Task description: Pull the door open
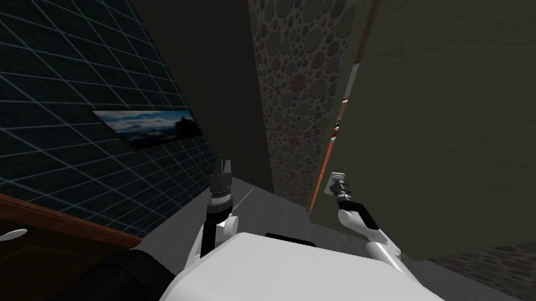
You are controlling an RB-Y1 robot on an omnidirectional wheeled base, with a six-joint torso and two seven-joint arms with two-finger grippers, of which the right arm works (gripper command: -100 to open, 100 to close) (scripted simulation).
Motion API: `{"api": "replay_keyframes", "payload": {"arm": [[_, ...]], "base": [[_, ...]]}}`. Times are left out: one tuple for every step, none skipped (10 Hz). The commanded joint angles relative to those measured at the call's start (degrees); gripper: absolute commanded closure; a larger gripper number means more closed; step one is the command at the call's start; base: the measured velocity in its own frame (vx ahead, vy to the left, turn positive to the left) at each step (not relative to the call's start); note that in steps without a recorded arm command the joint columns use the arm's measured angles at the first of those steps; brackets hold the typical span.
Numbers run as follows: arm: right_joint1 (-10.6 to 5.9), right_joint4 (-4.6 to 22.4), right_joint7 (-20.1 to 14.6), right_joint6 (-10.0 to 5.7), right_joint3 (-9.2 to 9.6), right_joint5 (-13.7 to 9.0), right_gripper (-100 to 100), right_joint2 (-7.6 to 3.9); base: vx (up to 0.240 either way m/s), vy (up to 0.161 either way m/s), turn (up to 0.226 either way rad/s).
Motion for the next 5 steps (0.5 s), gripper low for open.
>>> {"api": "replay_keyframes", "payload": {"arm": [[0.69, -0.48, -2.24, -0.58, 0.35, -1.89, -100, 0.13], [0.99, -0.87, -3.62, -0.94, 0.59, -3.08, -100, 0.25], [1.33, -1.29, -5.13, -1.33, 0.86, -4.37, -100, 0.38], [1.71, -1.78, -6.80, -1.77, 1.16, -5.85, -100, 0.52], [2.11, -2.29, -8.46, -2.24, 1.47, -7.42, -100, 0.68]], "base": [[-0.082, -0.028, 0.126], [-0.083, -0.045, 0.113], [-0.086, -0.059, 0.036], [-0.086, -0.053, 0.070], [-0.090, -0.050, 0.111]]}}
